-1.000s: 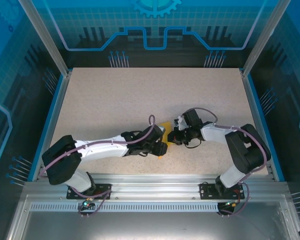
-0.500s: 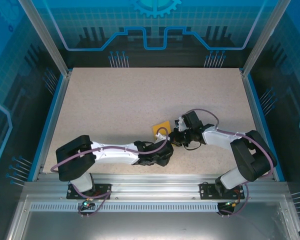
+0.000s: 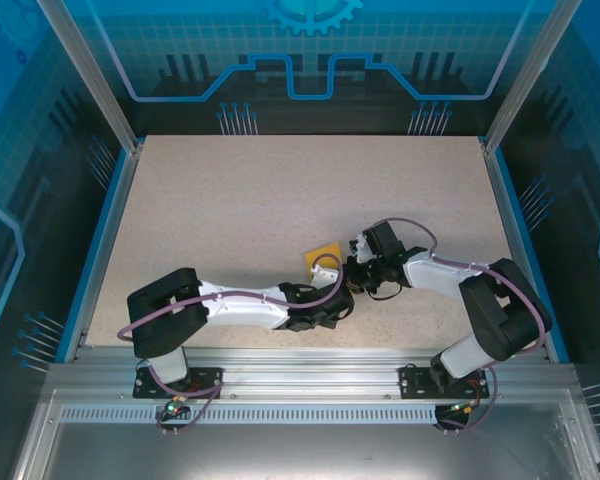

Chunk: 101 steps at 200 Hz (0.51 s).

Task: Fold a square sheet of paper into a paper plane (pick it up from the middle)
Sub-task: Fourth fold the wing at the center of the table.

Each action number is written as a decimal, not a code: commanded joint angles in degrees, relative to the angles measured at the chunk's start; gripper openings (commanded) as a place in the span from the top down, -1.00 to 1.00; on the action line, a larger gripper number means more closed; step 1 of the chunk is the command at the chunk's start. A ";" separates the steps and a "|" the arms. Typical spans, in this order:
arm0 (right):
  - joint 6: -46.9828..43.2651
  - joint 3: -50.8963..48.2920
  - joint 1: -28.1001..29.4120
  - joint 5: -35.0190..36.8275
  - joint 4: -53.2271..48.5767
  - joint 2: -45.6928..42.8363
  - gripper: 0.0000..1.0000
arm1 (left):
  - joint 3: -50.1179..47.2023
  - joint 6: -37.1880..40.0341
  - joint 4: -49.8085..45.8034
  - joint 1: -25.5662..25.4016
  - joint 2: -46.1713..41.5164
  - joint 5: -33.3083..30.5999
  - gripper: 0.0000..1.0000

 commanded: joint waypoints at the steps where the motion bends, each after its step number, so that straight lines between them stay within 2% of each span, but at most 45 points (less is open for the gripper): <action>1: -0.42 1.84 0.84 -0.13 -1.65 0.83 0.79 | 1.01 -2.17 -1.86 -0.66 0.65 -2.83 0.21; 101: -0.81 2.72 0.88 0.40 -3.02 1.16 0.75 | 1.36 -4.07 -3.78 -1.19 1.55 -4.68 0.51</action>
